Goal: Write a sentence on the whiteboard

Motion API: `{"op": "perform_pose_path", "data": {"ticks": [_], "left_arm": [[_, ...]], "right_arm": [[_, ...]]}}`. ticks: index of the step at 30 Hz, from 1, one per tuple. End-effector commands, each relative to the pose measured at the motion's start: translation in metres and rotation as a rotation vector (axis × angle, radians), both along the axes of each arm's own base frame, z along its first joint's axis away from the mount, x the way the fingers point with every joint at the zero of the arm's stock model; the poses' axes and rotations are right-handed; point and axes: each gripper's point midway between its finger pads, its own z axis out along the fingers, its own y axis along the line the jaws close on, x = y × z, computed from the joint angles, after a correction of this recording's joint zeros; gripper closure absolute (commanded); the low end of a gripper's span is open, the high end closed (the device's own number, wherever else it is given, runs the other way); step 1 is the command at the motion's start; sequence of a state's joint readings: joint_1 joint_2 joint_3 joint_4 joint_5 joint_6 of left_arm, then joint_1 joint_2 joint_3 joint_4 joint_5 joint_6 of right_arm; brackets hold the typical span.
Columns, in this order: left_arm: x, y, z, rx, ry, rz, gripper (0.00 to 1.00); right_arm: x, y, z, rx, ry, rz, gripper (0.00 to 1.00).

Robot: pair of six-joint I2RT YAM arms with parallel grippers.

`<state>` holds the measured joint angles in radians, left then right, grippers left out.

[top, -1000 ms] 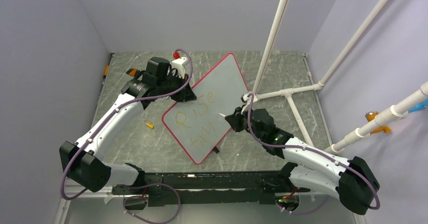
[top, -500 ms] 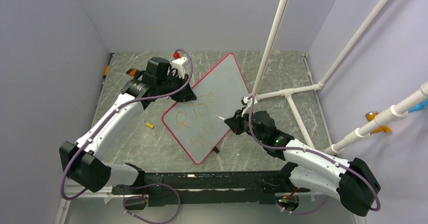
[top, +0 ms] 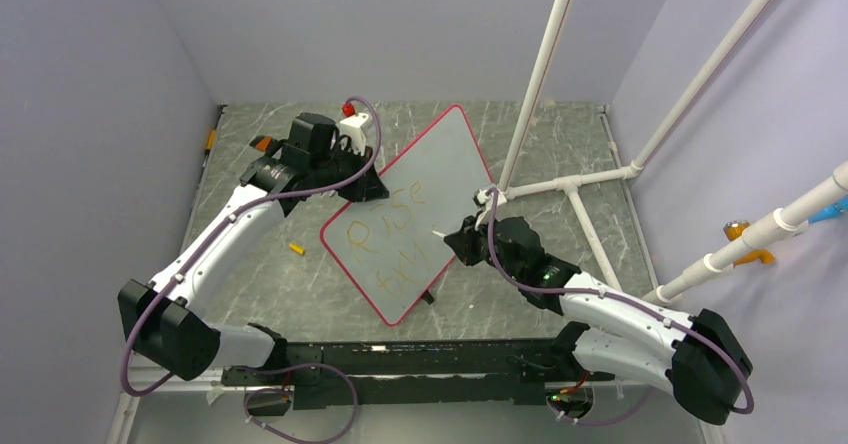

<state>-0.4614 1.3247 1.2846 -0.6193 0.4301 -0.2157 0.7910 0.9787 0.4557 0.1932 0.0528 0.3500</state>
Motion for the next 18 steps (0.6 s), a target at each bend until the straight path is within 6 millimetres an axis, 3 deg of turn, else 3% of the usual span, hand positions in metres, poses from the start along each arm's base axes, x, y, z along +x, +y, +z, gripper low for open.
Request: {"op": "perform_pose_path", "data": {"ticks": [1,12,18], "left_arm": [[0.032,0.041,-0.032,0.266,-0.126,0.088,1.0],[0.031,0.04,-0.032,0.262,-0.128,0.084,1.0],[0.032,0.04,-0.033,0.263,-0.126,0.084,1.0]], "right_arm": [[0.019,-0.002,0.013,-0.035,-0.046,-0.058,1.0],[0.024,-0.005,0.019,-0.056,-0.058,-0.083,1.0],[0.021,0.005,0.028,-0.021,-0.072,-0.036,1.0]]}}
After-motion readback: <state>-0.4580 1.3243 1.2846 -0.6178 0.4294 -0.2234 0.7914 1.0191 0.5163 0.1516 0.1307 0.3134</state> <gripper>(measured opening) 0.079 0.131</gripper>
